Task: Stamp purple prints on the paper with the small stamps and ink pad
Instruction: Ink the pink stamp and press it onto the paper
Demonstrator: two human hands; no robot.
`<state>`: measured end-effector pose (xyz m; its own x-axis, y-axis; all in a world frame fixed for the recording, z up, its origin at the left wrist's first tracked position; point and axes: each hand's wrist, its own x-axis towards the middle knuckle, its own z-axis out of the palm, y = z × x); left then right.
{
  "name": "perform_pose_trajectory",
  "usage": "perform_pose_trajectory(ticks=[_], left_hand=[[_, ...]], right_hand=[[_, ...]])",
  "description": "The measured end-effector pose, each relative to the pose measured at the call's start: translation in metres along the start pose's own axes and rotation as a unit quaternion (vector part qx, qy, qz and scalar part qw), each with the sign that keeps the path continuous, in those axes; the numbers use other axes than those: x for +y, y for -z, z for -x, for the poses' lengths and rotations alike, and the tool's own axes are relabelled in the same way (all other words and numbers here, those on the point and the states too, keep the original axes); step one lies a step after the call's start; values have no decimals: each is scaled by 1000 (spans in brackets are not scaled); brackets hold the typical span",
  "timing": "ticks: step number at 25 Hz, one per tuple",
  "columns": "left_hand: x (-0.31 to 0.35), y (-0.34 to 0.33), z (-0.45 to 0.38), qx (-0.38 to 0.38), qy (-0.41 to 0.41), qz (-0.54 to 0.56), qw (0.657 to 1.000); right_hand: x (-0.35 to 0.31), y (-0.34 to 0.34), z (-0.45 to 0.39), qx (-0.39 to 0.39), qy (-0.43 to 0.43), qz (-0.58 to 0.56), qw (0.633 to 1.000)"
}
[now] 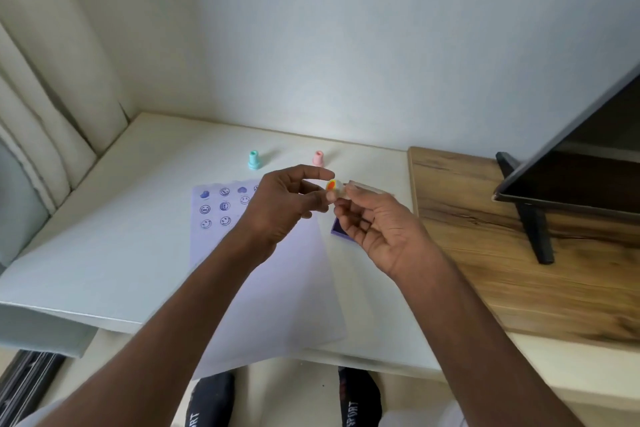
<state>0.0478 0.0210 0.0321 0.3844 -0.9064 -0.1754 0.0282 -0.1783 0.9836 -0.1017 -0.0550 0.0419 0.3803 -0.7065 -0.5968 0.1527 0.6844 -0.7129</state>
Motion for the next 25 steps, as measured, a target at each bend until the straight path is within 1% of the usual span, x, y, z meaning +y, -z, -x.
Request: perform_pose_trajectory(ticks=[6, 9, 12, 15, 20, 23, 25], left_hand=[[3, -12, -11, 71, -35, -25, 997], [5, -25, -23, 88, -35, -46, 994], [1, -43, -30, 83, -31, -44, 995], [-6, -54, -29, 87, -24, -7, 996], [-10, -41, -24, 97, -11, 68, 993], [-10, -27, -23, 97, -11, 94, 991], [-9, -22, -23, 101, -15, 100, 990]], right_hand=[[1, -9, -7, 31, 73, 52, 995], [1, -5, -11, 55, 78, 34, 995], [-1, 7, -18, 82, 68, 13, 994], [-4, 19, -23, 89, 45, -5, 995], [-1, 11, -25, 51, 24, -37, 998], [2, -3, -25, 48, 31, -26, 998], [4, -11, -24, 63, 63, 10, 996]])
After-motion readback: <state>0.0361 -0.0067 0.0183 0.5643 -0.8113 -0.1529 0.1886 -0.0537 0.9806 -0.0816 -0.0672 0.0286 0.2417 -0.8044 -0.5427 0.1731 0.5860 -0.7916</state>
